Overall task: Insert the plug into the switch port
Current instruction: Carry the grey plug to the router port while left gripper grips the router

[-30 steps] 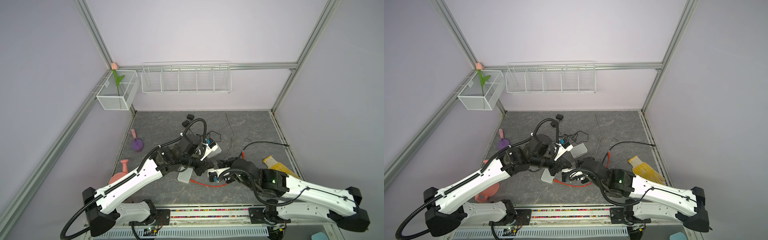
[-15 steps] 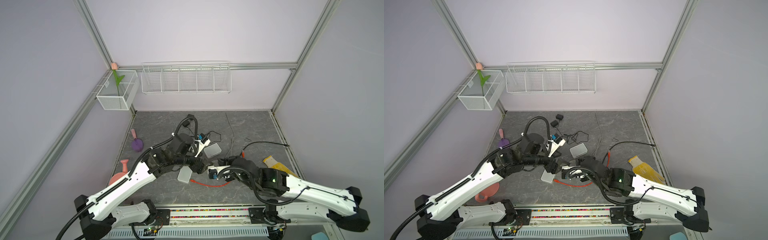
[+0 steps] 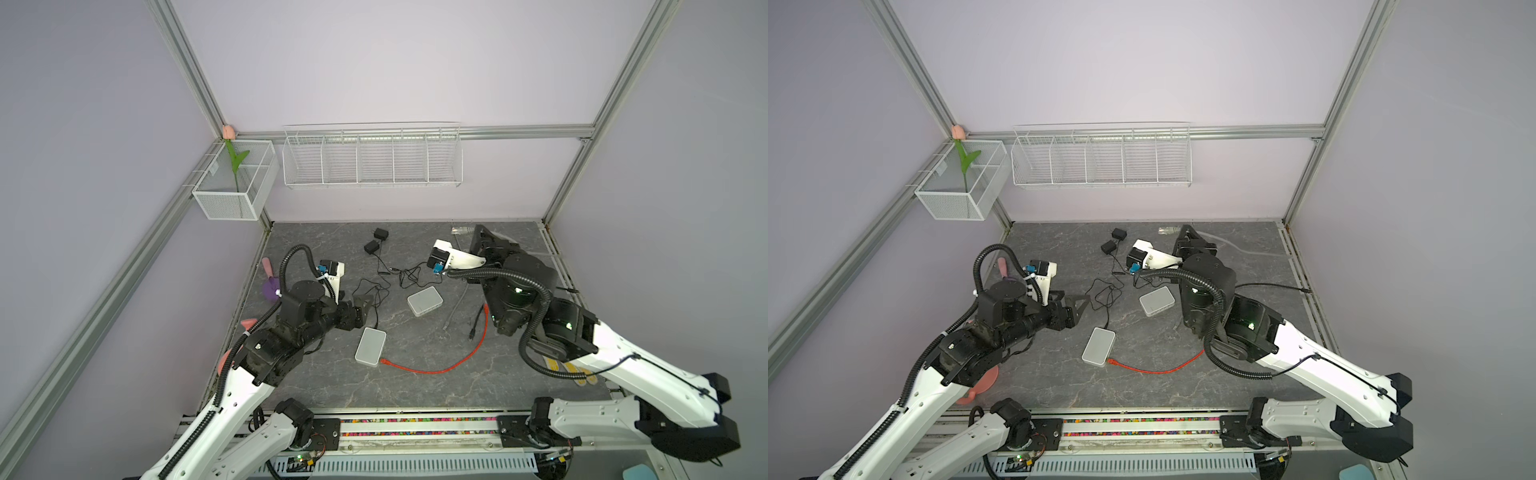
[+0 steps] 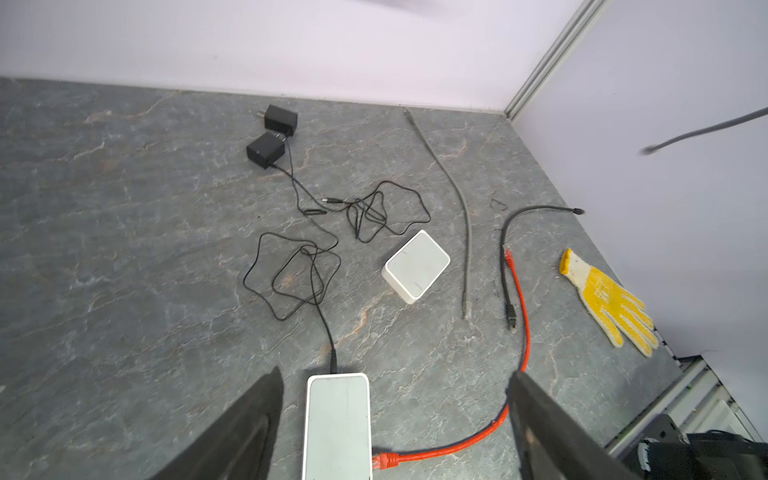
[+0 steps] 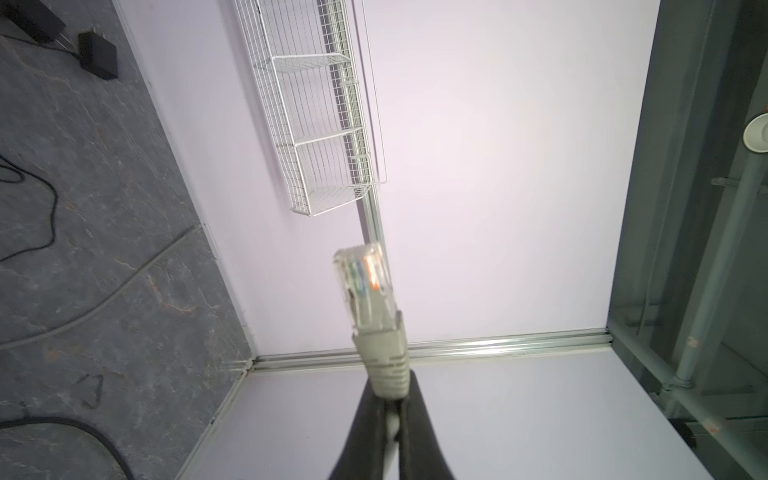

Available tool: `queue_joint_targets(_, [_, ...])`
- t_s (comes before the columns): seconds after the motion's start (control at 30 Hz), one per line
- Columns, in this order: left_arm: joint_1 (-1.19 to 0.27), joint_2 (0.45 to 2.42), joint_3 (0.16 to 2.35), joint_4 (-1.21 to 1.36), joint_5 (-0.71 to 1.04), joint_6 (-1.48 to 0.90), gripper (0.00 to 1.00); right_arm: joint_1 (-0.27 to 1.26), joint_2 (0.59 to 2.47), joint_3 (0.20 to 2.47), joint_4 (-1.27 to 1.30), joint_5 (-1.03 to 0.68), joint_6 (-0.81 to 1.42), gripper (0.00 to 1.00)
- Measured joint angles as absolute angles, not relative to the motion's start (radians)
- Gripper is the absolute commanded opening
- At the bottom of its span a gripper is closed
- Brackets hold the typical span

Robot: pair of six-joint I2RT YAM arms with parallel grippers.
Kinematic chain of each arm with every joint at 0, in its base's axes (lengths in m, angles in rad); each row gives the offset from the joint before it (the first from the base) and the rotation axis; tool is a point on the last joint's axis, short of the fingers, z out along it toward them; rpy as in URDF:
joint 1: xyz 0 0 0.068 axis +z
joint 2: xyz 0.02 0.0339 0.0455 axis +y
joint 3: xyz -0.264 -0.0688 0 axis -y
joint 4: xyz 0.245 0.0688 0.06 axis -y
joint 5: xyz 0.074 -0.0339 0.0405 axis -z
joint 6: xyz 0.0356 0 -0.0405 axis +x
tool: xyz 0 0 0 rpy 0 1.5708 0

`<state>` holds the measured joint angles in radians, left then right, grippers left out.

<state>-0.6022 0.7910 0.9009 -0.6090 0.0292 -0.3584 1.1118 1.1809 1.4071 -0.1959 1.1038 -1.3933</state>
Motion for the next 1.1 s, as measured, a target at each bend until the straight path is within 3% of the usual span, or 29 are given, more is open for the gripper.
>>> queue_joint_targets(0.27, [-0.598, 0.784, 0.711, -0.539, -0.003, -0.435, 0.72, 1.055, 1.253, 1.325, -0.653, 0.84, -0.933, 0.07])
queue_joint_targets(0.47, [-0.582, 0.833, 0.611, -0.466, -0.007, -0.481, 0.71, 1.047, 1.454, 1.247, -0.812, 0.562, -0.648, 0.07])
queue_joint_targets(0.8, [-0.569, 0.895, 0.498, -0.324, -0.014, -0.549, 0.67, 1.048, 1.689, 1.263, -0.827, 0.243, -0.409, 0.07])
queue_joint_targets(1.1, [-0.564, 1.063, 0.441, -0.203, 0.019, -0.573, 0.62, 1.049, 1.803, 1.253, -0.69, 0.052, -0.279, 0.07])
